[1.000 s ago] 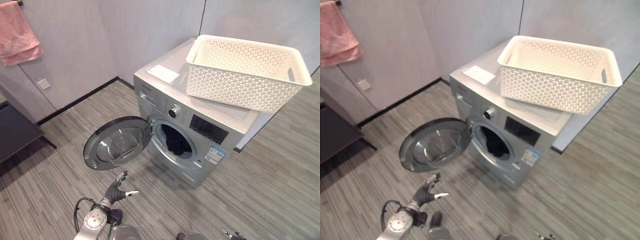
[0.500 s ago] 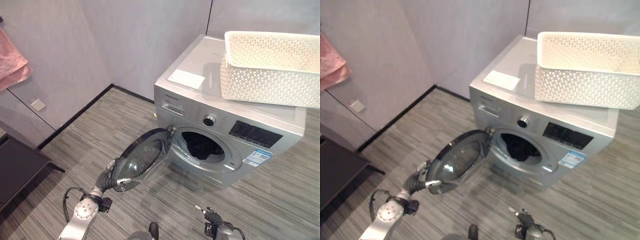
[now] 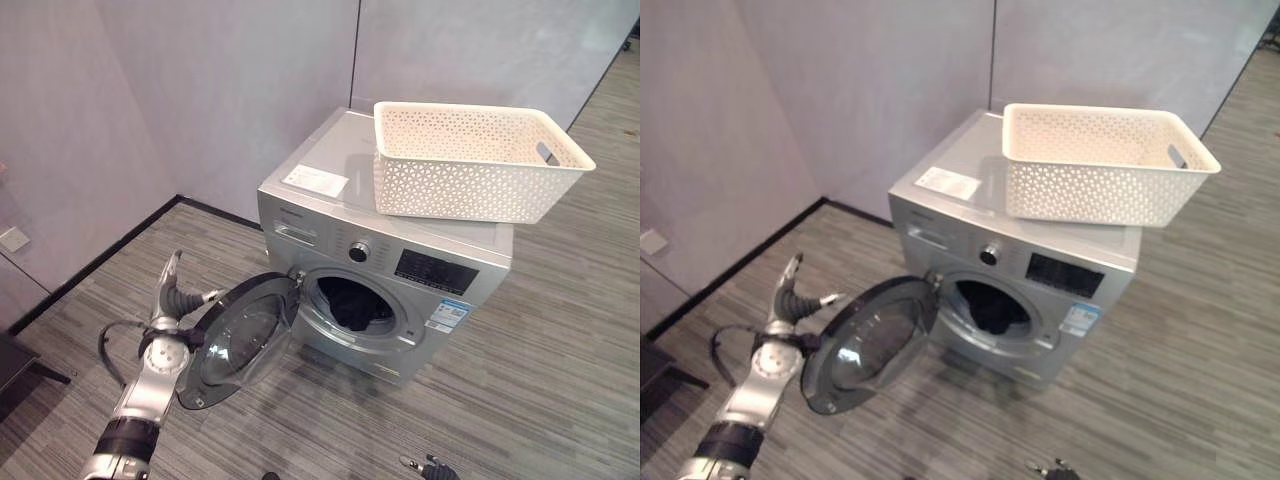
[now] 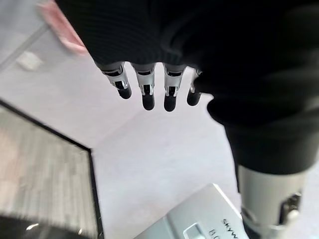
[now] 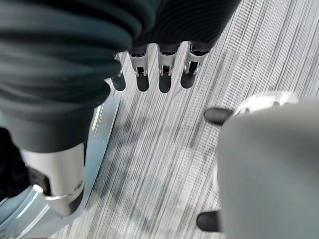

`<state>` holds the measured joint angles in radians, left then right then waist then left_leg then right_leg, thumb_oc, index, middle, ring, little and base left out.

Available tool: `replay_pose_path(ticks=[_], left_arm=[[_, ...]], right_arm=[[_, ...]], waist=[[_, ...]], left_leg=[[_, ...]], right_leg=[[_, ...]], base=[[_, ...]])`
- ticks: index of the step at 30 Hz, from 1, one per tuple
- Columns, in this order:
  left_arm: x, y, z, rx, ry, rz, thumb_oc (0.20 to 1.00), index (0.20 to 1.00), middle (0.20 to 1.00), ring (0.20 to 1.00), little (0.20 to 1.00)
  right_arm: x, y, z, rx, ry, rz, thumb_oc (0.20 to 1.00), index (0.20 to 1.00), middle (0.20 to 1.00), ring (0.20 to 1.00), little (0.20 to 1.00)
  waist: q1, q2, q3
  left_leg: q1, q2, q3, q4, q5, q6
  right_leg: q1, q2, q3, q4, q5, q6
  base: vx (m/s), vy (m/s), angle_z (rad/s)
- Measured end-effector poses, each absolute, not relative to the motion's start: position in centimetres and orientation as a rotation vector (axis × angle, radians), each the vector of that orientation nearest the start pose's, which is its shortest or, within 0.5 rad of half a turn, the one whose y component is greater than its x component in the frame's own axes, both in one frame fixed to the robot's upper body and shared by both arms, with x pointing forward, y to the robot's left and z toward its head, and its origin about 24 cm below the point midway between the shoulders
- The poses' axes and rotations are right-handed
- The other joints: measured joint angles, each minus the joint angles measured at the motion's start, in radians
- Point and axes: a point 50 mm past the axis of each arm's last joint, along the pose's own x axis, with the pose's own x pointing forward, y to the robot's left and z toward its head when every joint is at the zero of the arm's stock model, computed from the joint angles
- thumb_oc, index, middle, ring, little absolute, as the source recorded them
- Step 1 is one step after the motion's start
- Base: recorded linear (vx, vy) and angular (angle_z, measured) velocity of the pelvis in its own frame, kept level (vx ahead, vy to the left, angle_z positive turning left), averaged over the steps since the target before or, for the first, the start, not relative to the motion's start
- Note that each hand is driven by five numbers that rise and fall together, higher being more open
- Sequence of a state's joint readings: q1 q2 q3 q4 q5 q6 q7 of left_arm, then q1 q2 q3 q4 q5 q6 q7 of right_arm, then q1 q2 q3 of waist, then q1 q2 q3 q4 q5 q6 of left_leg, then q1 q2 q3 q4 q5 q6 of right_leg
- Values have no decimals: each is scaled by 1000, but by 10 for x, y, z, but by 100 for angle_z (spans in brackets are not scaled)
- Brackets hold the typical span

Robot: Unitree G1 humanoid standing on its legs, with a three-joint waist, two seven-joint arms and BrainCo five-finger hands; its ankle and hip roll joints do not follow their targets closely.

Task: Grab the laundry basket,head to the washer,open it,put in the laundry and shut it.

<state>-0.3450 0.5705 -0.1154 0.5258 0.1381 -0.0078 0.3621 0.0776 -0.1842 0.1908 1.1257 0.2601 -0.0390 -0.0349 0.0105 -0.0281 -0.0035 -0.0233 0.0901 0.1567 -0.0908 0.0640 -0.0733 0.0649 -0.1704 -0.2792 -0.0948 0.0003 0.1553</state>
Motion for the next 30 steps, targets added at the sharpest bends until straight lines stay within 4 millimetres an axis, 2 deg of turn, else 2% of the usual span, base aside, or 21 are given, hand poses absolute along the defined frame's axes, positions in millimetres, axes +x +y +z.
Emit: replay_pose_path(ticks=[1, 2, 3, 4, 6, 9, 11, 14, 16, 17, 18, 20, 21, 22, 23, 24, 27, 28, 30], left_arm=[[326, 308, 91, 841, 66, 475, 1000, 1000, 1000, 1000, 1000], [333, 318, 108, 876, 58, 524, 1000, 1000, 1000, 1000, 1000], [339, 321, 117, 894, 51, 549, 1000, 1000, 1000, 1000, 1000], [354, 316, 139, 893, -1, 576, 1000, 1000, 1000, 1000, 1000], [373, 305, 163, 958, -33, 576, 1000, 1000, 1000, 1000, 1000], [384, 307, 184, 929, -14, 623, 1000, 1000, 1000, 1000, 1000], [386, 310, 186, 896, 23, 644, 1000, 1000, 1000, 1000, 1000], [382, 331, 207, 789, 76, 739, 1000, 1000, 1000, 1000, 1000], [376, 343, 205, 726, 112, 763, 1000, 1000, 1000, 1000, 1000], [366, 362, 208, 694, 157, 805, 1000, 1000, 1000, 1000, 1000], [362, 368, 208, 679, 179, 822, 1000, 1000, 1000, 1000, 1000], [338, 400, 206, 695, 286, 887, 1000, 1000, 1000, 1000, 1000], [320, 419, 194, 803, 418, 881, 1000, 1000, 1000, 1000, 1000], [310, 428, 185, 888, 493, 860, 1000, 1000, 1000, 1000, 1000], [293, 439, 160, 1012, 676, 780, 1000, 1000, 1000, 1000, 1000], [290, 440, 152, 1064, 748, 719, 1000, 1000, 1000, 1000, 1000], [271, 445, 118, 1163, 904, 591, 1000, 1000, 1000, 1000, 1000], [282, 432, 106, 1139, 884, 511, 1000, 1000, 1000, 1000, 1000], [295, 418, 104, 1115, 832, 476, 1000, 1000, 1000, 1000, 1000]], right_arm=[[88, -204, -162, -54, 1131, -108, 1000, 1000, 1000, 1000, 1000], [89, -203, -161, -55, 1119, -97, 1000, 1000, 1000, 1000, 1000], [89, -203, -161, -61, 1116, -86, 1000, 1000, 1000, 1000, 1000], [82, -204, -162, -66, 1133, -81, 1000, 1000, 1000, 1000, 1000], [85, -200, -162, -96, 1127, -32, 1000, 1000, 1000, 1000, 1000], [102, -194, -157, -132, 1064, 33, 1000, 1000, 1000, 1000, 1000], [114, -189, -152, -130, 1013, 61, 1000, 1000, 1000, 1000, 1000], [150, -177, -131, -101, 849, 121, 1000, 1000, 1000, 1000, 1000], [158, -172, -125, -78, 813, 146, 1000, 1000, 1000, 1000, 1000], [165, -169, -121, -68, 786, 159, 1000, 1000, 1000, 1000, 1000], [165, -171, -122, -71, 790, 155, 1000, 1000, 1000, 1000, 1000], [165, -176, -121, -86, 795, 150, 1000, 1000, 1000, 1000, 1000], [162, -179, -124, -95, 814, 150, 1000, 1000, 1000, 1000, 1000], [160, -181, -125, -99, 826, 154, 1000, 1000, 1000, 1000, 1000], [153, -185, -131, -120, 876, 155, 1000, 1000, 1000, 1000, 1000], [149, -185, -134, -128, 902, 158, 1000, 1000, 1000, 1000, 1000], [151, -181, -136, -132, 917, 185, 1000, 1000, 1000, 1000, 1000], [147, -175, -139, -117, 940, 188, 1000, 1000, 1000, 1000, 1000], [153, -171, -139, -114, 936, 191, 1000, 1000, 1000, 1000, 1000]], waist=[[-18, -1, 6], [-28, -7, 12], [-28, -10, 17], [-38, -21, 28], [-42, -35, 57], [-70, -52, 100], [-101, -62, 137], [-138, -87, 209], [-147, -110, 231], [-165, -126, 245], [-165, -133, 248], [-164, -136, 250], [-161, -136, 250], [-161, -136, 250], [-150, -146, 255], [-130, -154, 259], [-115, -155, 259], [-76, -154, 259], [-68, -154, 259]], left_leg=[[-35, 14, 14, 0, 9, -3], [-50, 18, 20, 0, 14, -2], [-57, 20, 20, 0, 16, -2], [-69, 23, 22, 0, 18, -2], [-97, 28, 22, 5, 23, -6], [-149, 34, 47, 8, 37, -5], [-157, 35, 51, 9, 40, -3], [-216, 45, 72, 21, 48, -2], [-217, 50, 81, 20, 48, -2], [-217, 57, 82, 19, 48, -3], [-217, 62, 82, 19, 48, -3], [-216, 74, 82, 16, 41, -13], [-222, 74, 82, 17, 41, -13], [-225, 74, 83, 17, 41, -13], [-226, 74, 82, 17, 41, -13], [-229, 74, 79, 18, 41, -13], [-240, 63, 72, 18, 42, -13], [-240, 61, 70, 19, 42, -13], [-244, 58, 65, 20, 43, -14]], right_leg=[[-47, 12, 20, 1, 14, -7], [-66, 17, 27, 5, 20, -10], [-71, 19, 27, 8, 23, -12], [-86, 23, 30, 8, 27, -15], [-113, 26, 35, 8, 34, -19], [-180, 31, 57, 8, 59, -24], [-192, 32, 66, 8, 64, -27], [-261, 42, 92, 9, 90, -33], [-273, 49, 109, 9, 94, -38], [-277, 53, 115, 8, 95, -39], [-278, 62, 114, 8, 95, -39], [-279, 71, 116, 8, 92, -41], [-286, 71, 116, 8, 92, -42], [-289, 70, 116, 9, 92, -42], [-290, 71, 114, 8, 92, -42], [-293, 69, 113, 8, 92, -42], [-298, 63, 109, 8, 92, -41], [-298, 61, 109, 8, 92, -41], [-297, 59, 104, 8, 92, -41]], base=[[-132, -29, -41], [-123, -23, -29], [-143, -7, -13], [-143, -7, -5], [-128, 3, -7], [-94, 16, -21], [-99, 25, -18], [-56, 27, -25], [-2, 15, -22], [87, 17, -20], [84, 19, -12], [50, 19, -6], [12, 4, -5], [0, 0, 0], [0, 0, 0], [-7, 12, 7], [5, 4, 8], [-27, 14, 7], [-33, 0, 11]])
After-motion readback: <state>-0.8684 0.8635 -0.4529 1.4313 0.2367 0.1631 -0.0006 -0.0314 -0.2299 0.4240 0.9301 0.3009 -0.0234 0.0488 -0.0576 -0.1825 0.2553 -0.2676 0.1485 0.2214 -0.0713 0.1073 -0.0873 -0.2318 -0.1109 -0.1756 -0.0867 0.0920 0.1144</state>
